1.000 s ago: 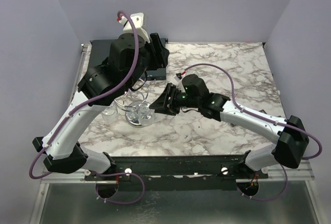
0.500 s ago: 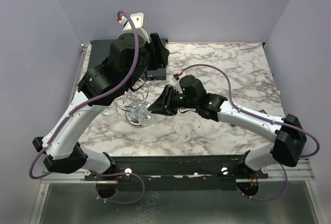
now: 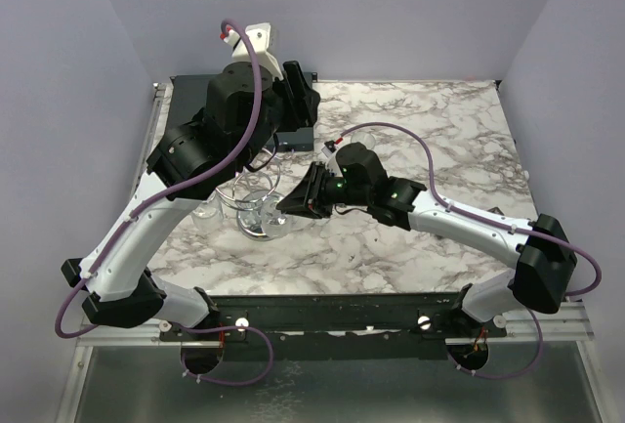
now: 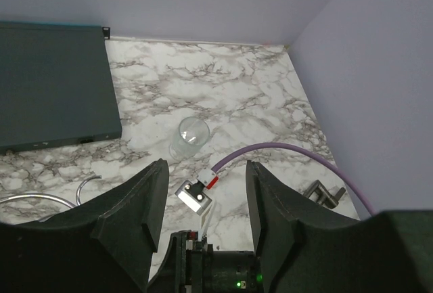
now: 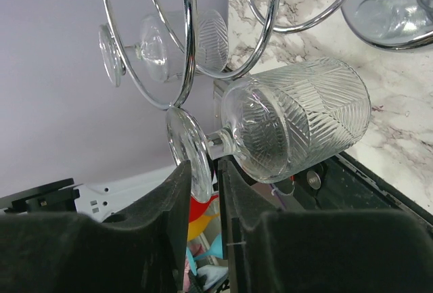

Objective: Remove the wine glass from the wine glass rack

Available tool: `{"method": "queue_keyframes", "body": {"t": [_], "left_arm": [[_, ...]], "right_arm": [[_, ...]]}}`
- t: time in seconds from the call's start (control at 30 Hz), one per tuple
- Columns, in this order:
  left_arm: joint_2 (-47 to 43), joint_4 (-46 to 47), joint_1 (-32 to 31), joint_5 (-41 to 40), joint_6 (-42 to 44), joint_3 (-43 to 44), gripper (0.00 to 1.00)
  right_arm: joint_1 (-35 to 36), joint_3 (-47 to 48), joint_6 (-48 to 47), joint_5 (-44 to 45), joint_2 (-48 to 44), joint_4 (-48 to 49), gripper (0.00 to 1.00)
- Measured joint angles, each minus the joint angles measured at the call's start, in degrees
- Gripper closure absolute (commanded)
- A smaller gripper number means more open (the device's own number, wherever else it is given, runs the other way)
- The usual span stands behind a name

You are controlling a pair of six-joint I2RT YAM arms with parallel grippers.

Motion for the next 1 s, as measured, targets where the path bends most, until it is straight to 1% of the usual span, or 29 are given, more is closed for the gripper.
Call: {"method": "queue_keyframes", "body": {"t": [0.17, 0.43, 0.77, 1.0], "left_arm": [[0.02, 0.42, 0.00, 0.00, -0.04, 0.00, 0.45], [0.24, 1.20, 0.00, 0.04, -0.20, 0.00, 0.45], [0.42, 2.03, 0.00, 0.04, -0.68, -0.28, 0.44], [2.10, 2.03, 0.00, 0.04, -0.81, -0.24, 0.44]], "right_arm": [[0.04, 0.00, 0.55, 0.02, -0.04, 0.09, 0.83], [0.11, -0.02, 1.25, 0.44, -0.50, 0.00, 0.99], [0.11, -0.13, 1.25, 0.85, -0.85, -0.28, 0.99], [0.11, -0.13, 1.22, 0.87, -0.85, -0.28, 1.00]]}}
